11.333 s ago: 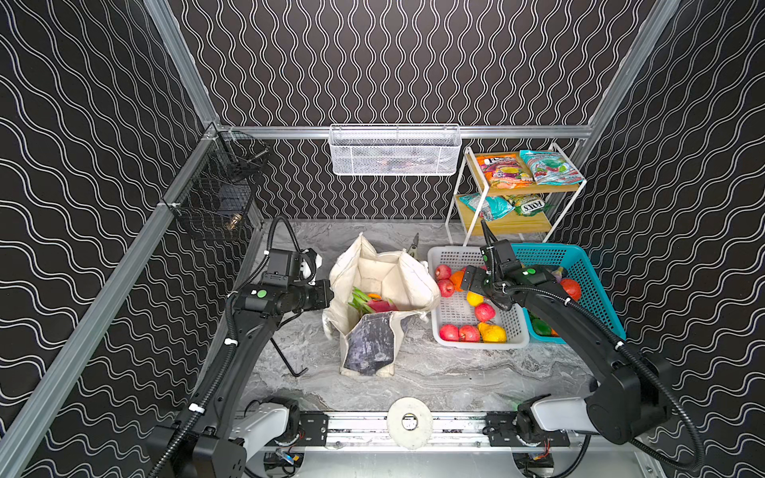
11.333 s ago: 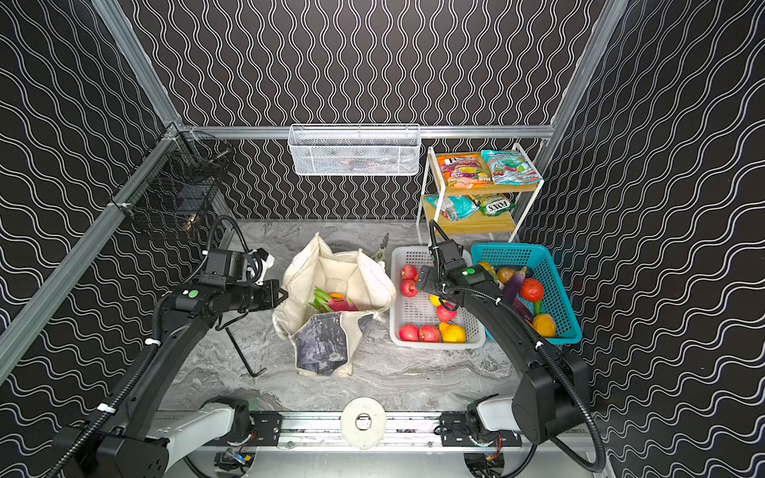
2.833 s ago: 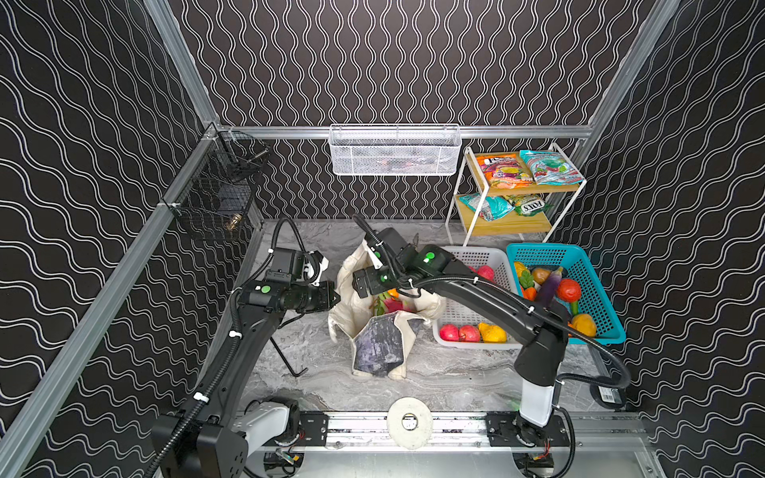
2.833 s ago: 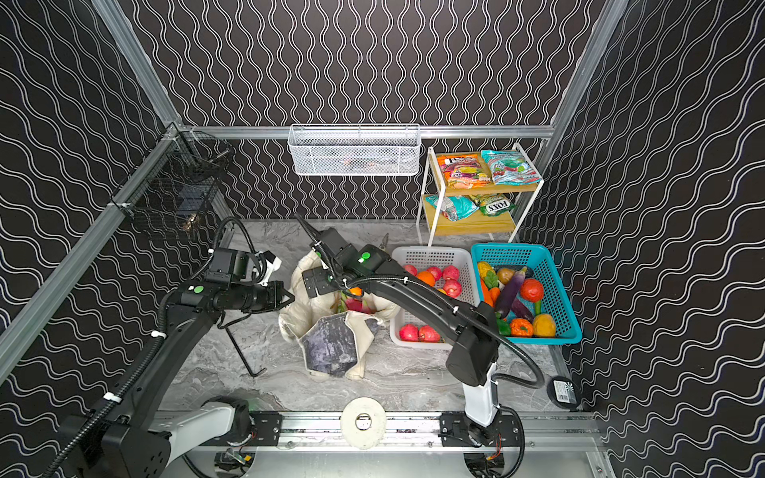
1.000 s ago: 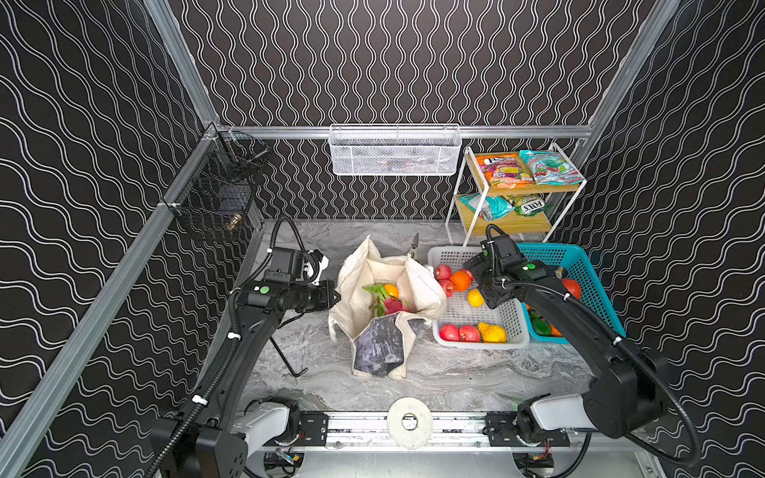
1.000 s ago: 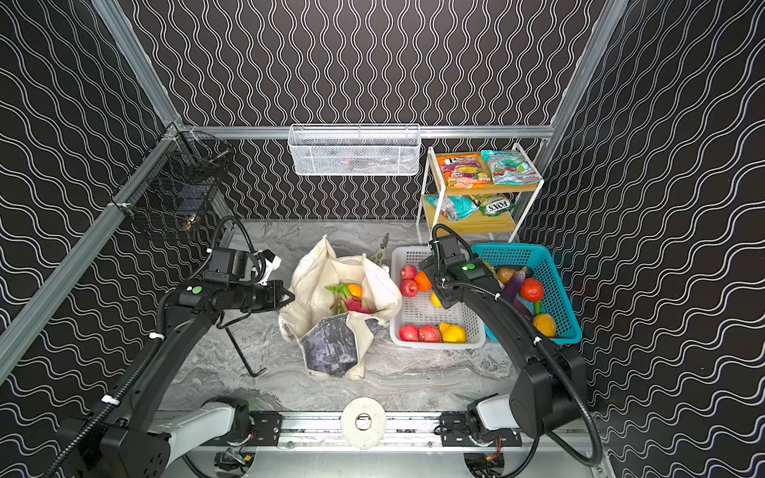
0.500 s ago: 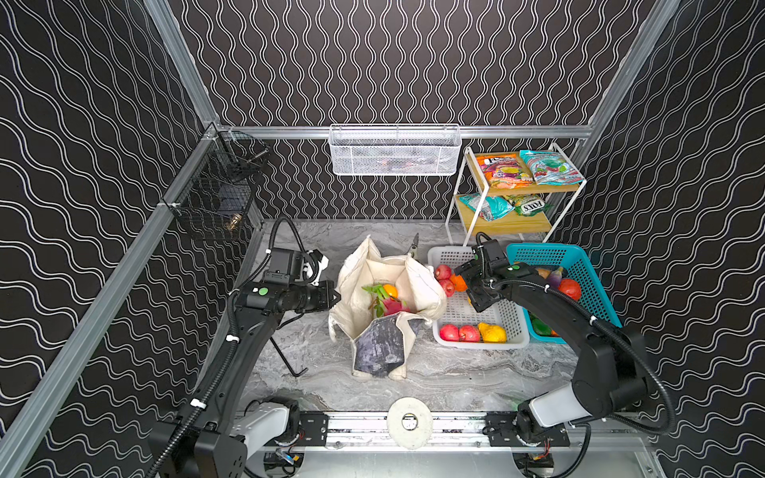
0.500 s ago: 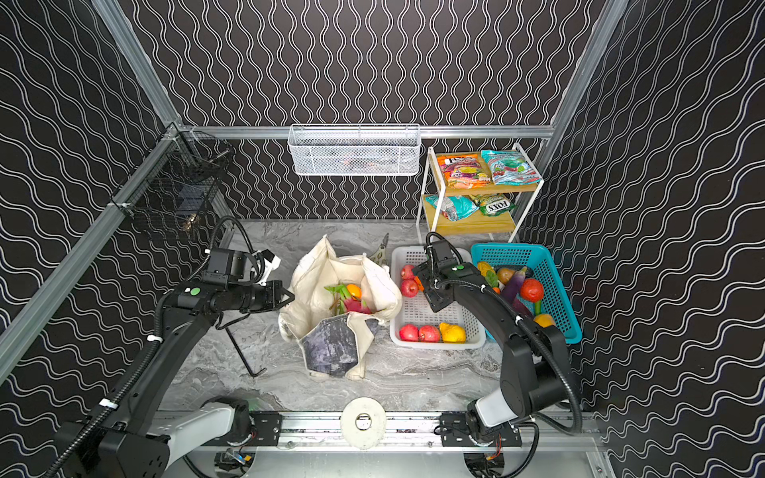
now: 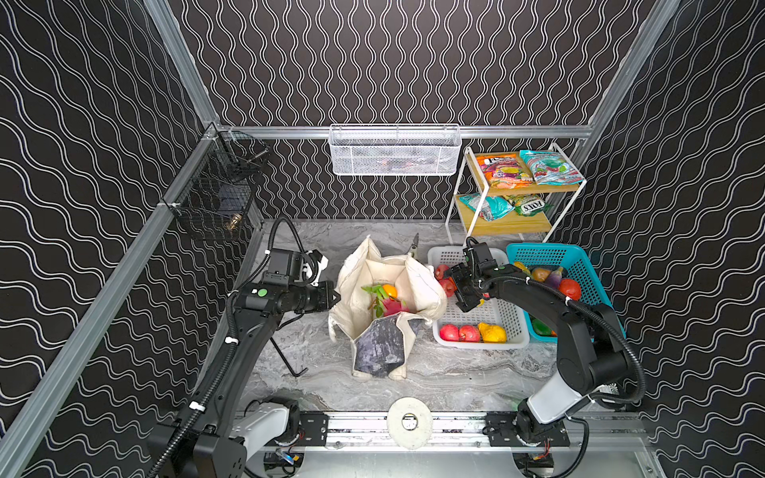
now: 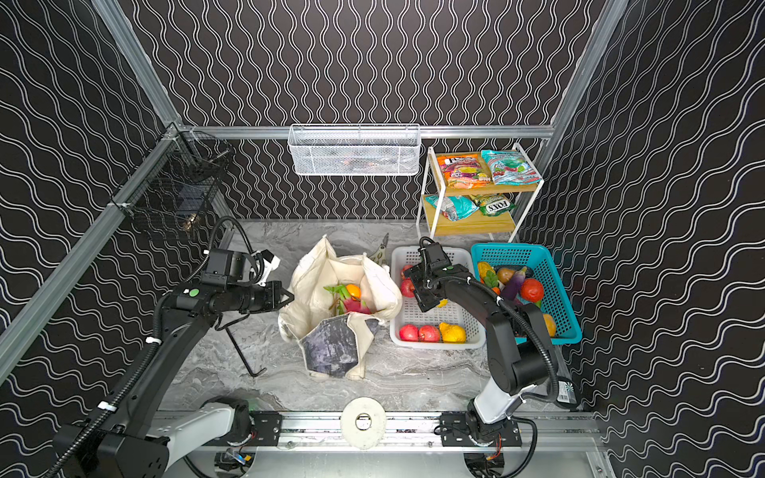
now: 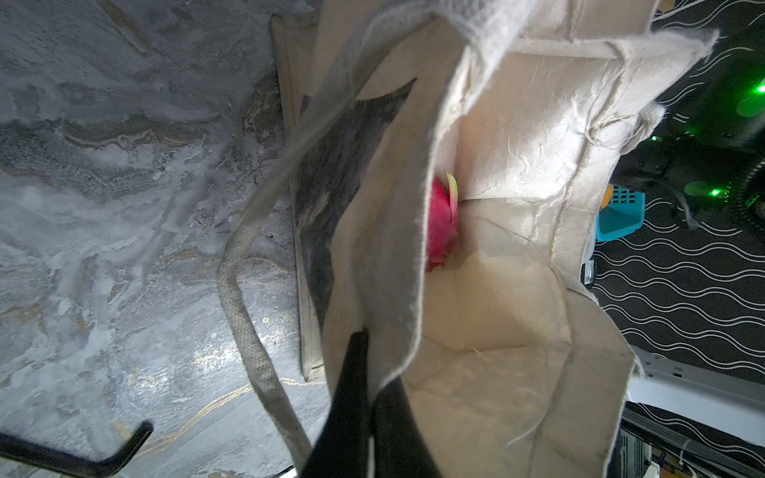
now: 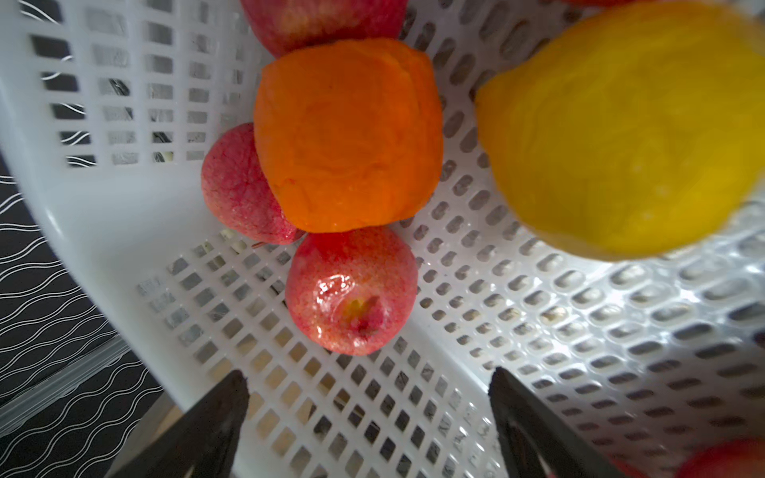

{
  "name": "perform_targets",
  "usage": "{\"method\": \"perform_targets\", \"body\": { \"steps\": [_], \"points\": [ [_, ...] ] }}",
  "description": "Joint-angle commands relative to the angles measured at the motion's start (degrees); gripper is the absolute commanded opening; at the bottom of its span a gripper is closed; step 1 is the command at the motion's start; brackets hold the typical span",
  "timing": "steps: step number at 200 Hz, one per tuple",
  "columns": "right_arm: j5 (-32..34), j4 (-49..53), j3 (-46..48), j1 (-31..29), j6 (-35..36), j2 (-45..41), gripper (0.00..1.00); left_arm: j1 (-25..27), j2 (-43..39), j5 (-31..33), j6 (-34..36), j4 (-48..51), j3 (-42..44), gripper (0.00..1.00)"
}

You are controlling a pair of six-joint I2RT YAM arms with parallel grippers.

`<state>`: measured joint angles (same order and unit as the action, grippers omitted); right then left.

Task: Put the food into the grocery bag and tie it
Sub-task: 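Lower the right gripper into the white basket toward the orange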

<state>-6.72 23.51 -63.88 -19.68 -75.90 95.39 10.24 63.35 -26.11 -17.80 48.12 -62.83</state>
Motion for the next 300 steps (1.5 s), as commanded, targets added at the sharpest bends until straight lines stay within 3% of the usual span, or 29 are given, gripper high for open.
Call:
{"method": "perform_targets", "body": {
  "steps": [1,300],
  "points": [
    [-0.48,-2.97,-0.11,-0.07,-1.7,0.95,0.91,0.09,-0.25,-1.05,0.75,0.31,0.11,0.0],
    [0.03,-8.1,-1.44,-0.09,-2.86,9.2,0.69,0.05,-0.07,-0.87,1.19,1.45,-0.72,0.0]
  ]
}}
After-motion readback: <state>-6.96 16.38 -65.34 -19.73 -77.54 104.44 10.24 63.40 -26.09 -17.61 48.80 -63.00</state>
